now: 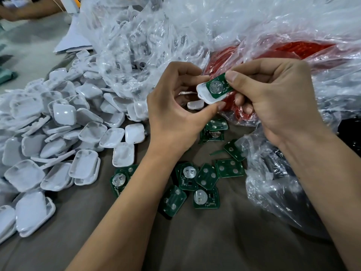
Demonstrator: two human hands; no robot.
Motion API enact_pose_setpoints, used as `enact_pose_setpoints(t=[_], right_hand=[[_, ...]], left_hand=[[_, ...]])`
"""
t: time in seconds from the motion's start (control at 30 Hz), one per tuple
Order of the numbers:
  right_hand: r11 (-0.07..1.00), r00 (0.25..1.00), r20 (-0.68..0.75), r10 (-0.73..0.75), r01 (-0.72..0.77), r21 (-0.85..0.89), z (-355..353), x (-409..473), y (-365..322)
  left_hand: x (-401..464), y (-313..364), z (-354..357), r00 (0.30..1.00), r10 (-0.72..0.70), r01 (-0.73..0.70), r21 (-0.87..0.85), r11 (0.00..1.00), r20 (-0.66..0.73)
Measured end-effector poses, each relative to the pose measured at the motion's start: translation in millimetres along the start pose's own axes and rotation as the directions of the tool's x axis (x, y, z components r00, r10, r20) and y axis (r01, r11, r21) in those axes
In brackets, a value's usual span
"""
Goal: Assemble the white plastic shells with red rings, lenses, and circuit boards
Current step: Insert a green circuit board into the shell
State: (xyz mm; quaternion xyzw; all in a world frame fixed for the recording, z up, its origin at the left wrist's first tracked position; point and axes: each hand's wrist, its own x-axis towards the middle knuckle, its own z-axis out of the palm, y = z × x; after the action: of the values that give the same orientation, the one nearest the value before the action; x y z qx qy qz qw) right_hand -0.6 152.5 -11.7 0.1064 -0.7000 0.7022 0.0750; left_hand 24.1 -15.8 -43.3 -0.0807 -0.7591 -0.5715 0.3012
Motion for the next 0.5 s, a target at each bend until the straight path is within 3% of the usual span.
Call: enact_pose_setpoints(t=[0.5], right_hand=[[0.999, 0.999, 0.028, -0.046, 0.047, -0.026, -0.2, -0.6, 1.1]], left_hand=[[-1.6, 3.8, 0.6, 1.000, -0.007, 0.007, 0.001, 1.000, 0.005]])
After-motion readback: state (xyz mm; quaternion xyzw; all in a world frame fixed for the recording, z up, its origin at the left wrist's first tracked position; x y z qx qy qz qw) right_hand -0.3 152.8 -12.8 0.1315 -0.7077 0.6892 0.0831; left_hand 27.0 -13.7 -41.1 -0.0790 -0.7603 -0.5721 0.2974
